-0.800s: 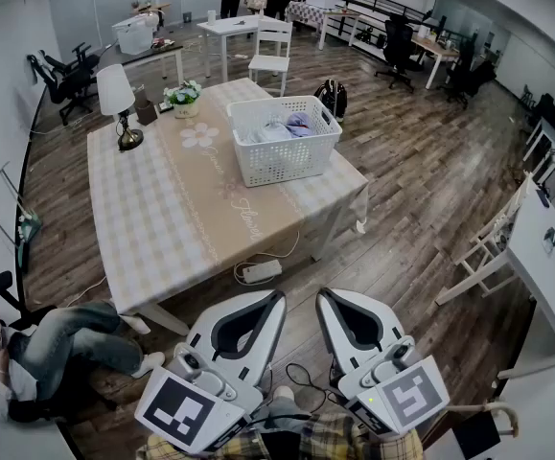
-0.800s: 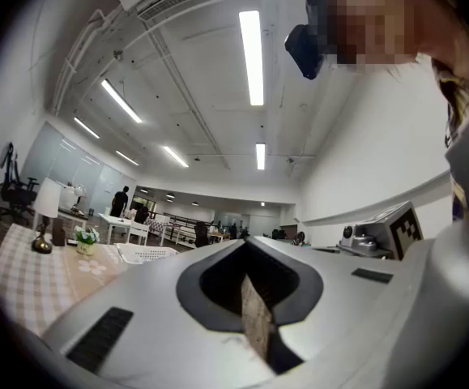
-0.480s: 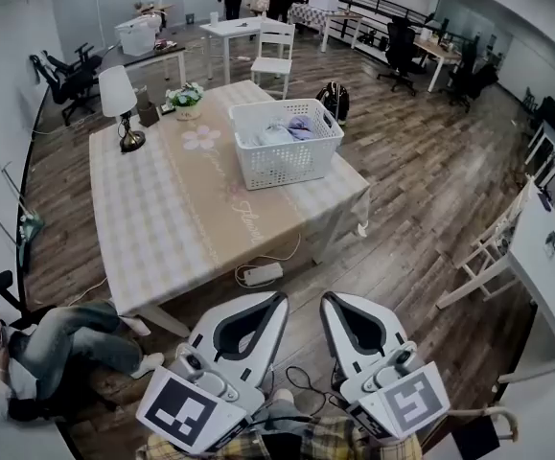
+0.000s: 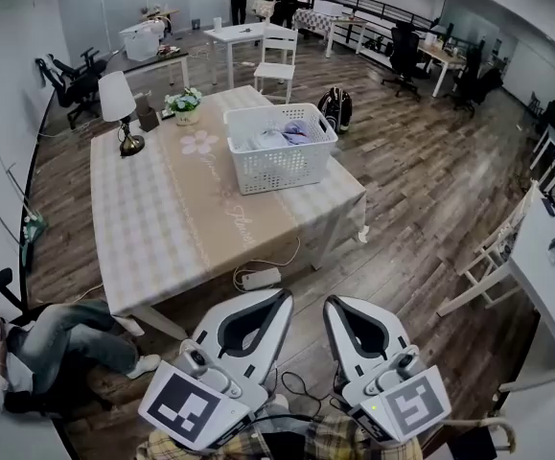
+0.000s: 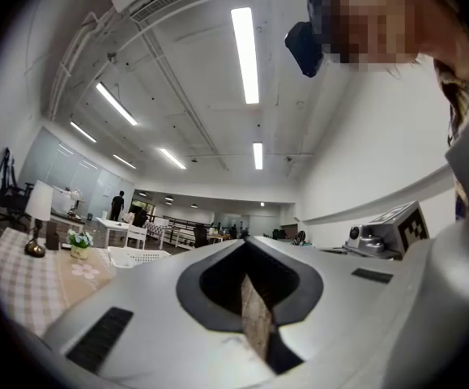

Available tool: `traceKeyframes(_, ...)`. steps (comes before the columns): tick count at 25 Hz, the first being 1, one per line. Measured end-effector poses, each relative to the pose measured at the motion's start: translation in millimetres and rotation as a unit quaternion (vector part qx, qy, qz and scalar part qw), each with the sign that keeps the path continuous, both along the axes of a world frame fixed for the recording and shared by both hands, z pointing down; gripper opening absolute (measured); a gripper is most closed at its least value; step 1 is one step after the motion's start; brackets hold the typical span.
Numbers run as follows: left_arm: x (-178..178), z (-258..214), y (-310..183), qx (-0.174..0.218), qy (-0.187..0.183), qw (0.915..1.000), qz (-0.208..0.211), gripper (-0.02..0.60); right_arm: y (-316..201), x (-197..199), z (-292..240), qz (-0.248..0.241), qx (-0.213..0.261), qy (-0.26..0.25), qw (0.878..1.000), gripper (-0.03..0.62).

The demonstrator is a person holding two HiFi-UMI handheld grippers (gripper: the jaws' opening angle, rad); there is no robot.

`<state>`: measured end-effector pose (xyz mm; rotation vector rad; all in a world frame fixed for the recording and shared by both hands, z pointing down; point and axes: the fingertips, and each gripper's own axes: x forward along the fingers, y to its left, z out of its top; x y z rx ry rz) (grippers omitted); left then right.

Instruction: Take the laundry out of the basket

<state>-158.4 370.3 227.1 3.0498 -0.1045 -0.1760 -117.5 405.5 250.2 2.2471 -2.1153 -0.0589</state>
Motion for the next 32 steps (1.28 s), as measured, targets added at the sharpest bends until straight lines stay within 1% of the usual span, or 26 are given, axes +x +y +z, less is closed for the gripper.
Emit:
traceKeyframes(2, 6, 0, 4, 0.004, 0.010, 0.9999, -0.006, 0.015, 6, 8, 1, 0.003, 0.006, -0.005, 1.000, -0.002)
traceKeyframes(4, 12, 3, 8, 0.003, 0.007, 1.0000, -0.005, 0.015, 11, 15, 1, 0.006, 0.010, -0.007, 1.000, -0.002)
traceKeyframes(9, 28, 12, 13, -0.015, -0.031, 0.9994, 0.009, 0.015, 10, 32, 2, 0.012, 0.016, -0.016, 1.000, -0.002)
traceKeyframes(13, 46, 14, -1, -0.013, -0.032, 0.9994, 0.005, 0.015, -6, 50, 5, 0.007, 0.017, -0.021, 1.000, -0.002)
traceKeyframes(20, 91, 18, -55, -0.018, -0.033, 0.9993, 0.008, 0.015, -59, 91, 9, 0.009, 0.009, -0.020, 1.000, -0.002)
traceKeyframes(24, 119, 13, -101, -0.011, -0.020, 0.9997, 0.008, 0.015, -102, 120, 9, 0.017, 0.003, -0.022, 1.000, -0.002)
traceKeyframes(27, 137, 14, -135, -0.015, -0.025, 0.9995, 0.012, 0.015, -137, 140, 6, 0.021, 0.006, -0.021, 1.000, -0.002)
traceKeyframes(30, 153, 13, -172, -0.011, -0.020, 0.9997, 0.012, 0.014, -171, 160, 8, 0.024, 0.003, -0.016, 1.000, -0.002)
traceKeyframes(32, 160, 15, -195, -0.012, -0.024, 0.9996, 0.012, 0.014, -192, 171, 7, 0.031, 0.012, -0.020, 0.999, -0.002)
